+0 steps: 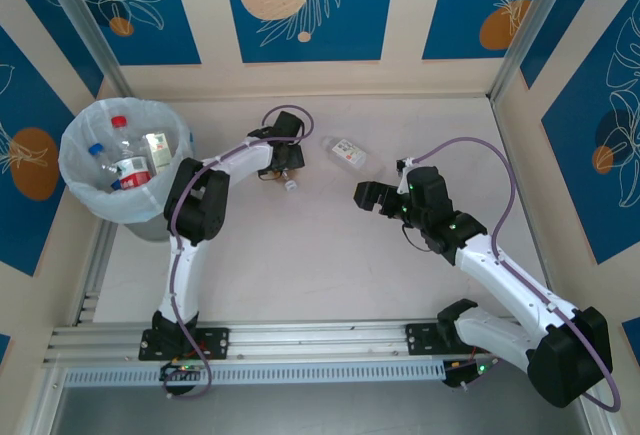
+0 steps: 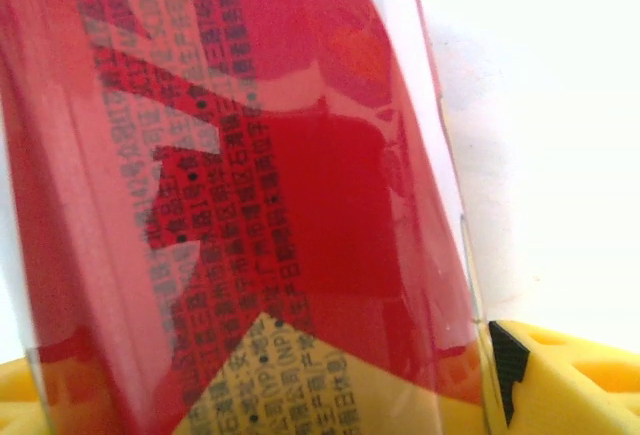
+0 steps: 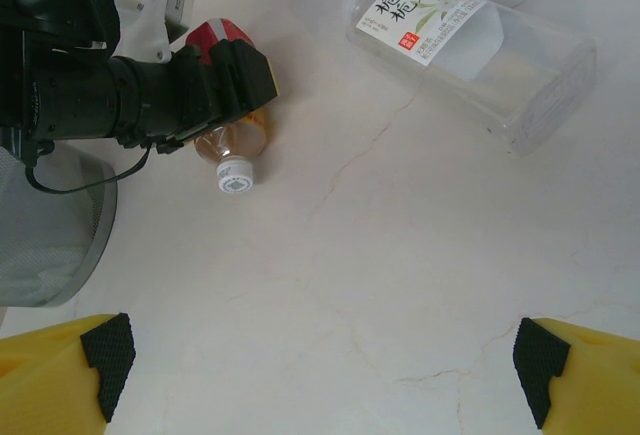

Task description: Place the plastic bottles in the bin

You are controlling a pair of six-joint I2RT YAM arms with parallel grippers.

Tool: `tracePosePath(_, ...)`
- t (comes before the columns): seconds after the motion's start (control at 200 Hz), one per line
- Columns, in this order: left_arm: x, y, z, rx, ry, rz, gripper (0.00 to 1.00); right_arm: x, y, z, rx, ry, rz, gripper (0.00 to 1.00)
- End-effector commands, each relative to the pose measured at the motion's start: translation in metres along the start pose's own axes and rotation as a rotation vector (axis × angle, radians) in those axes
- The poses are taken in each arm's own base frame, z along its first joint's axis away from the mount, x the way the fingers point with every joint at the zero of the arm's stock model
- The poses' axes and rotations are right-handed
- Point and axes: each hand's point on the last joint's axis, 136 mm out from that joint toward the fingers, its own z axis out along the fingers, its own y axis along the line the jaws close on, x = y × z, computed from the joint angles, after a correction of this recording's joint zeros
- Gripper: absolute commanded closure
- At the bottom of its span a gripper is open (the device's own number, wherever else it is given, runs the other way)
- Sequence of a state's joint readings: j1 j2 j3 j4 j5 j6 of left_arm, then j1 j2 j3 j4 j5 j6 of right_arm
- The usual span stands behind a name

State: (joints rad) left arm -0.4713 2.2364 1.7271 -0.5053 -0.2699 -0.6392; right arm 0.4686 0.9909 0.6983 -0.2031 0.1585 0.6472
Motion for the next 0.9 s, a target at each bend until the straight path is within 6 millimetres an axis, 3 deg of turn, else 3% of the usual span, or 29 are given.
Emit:
tracePosePath(0.0,-0.007,0.001,0.000,-0.001,-0.007,0.051,0.23,0.000,-0.006,0.000,0.019,-0.012,0.016,0.01)
tracePosePath(0.63,-0.016,-0.005,-0.028,0.059,-0.050,0.129,0.44,-0.002,-0.003,0.000,0.027,0.014,-0.026,0.00)
tracePosePath(0.895,-0.019,-0.009,-0.051,0.111,-0.066,0.138,0.45,-0.005,0.003,0.001,0.001,0.001,-0.048,0.00)
